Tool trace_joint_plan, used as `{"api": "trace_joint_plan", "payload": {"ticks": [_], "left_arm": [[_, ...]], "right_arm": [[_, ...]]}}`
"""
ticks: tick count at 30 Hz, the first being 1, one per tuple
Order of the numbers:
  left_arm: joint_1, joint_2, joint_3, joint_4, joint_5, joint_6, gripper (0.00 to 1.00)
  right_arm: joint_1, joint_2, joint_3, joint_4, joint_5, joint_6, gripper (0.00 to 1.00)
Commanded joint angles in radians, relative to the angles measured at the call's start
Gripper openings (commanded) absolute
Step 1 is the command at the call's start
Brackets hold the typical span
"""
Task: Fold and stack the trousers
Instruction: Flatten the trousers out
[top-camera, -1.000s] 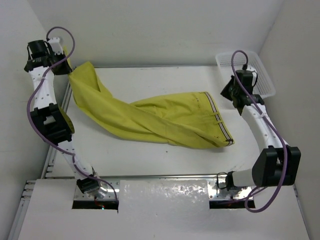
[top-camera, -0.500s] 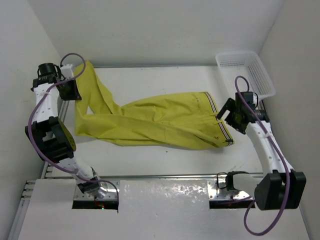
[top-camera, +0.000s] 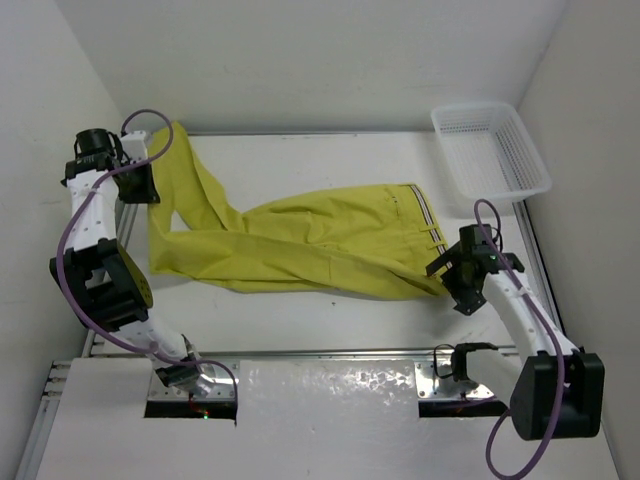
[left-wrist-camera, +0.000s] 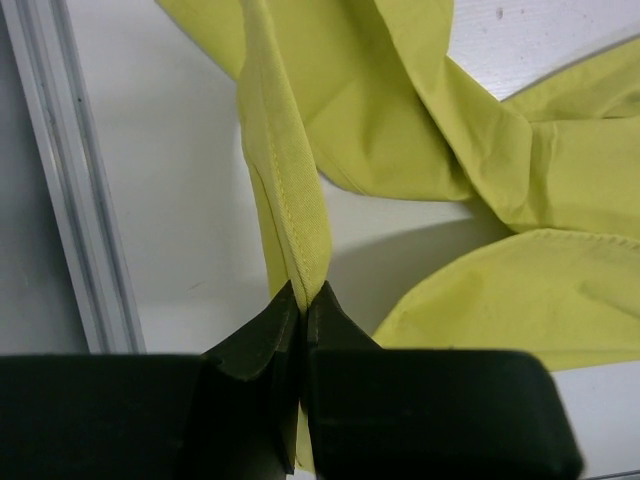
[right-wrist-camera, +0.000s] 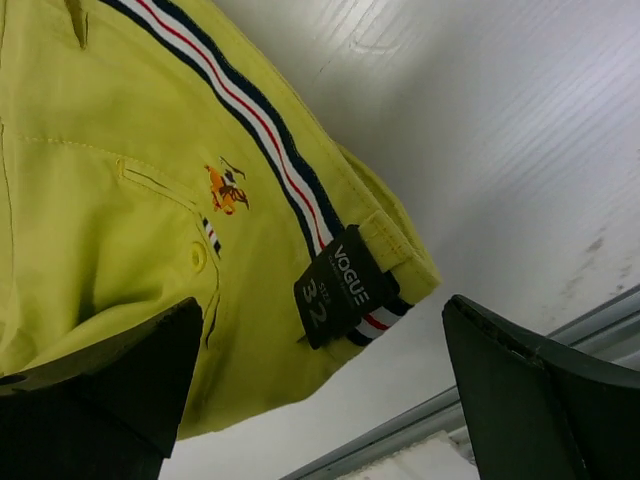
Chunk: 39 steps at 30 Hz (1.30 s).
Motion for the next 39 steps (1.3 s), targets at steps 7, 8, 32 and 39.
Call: {"api": "trace_joint_plan", "payload": {"ticks": [7,8,32,39], "left_arm": [[0.01,-0.063,-0.017,0.017,-0.005,0.007,0.0],[0.015,-0.063,-0.005,0.008,0.026,0.006,0.0],[0.211,-0.207,0.957,0.047,-0.273,-0.162,0.0],[0.211,-0.215,0.928,0.103,-0.269,-0.158,0.0]], "right_arm": [[-0.005,0.051,-0.05,0.245,0.135,0.031,0.53],[-0.003,0.082,-0.037,0.259,0.167,0.018,0.34],[-0.005,-0.189,1.065,0.29,0.269,-0.796,0.0],[-0.005,-0.163,1.13,0.293,0.11,-0.698,0.0]]}}
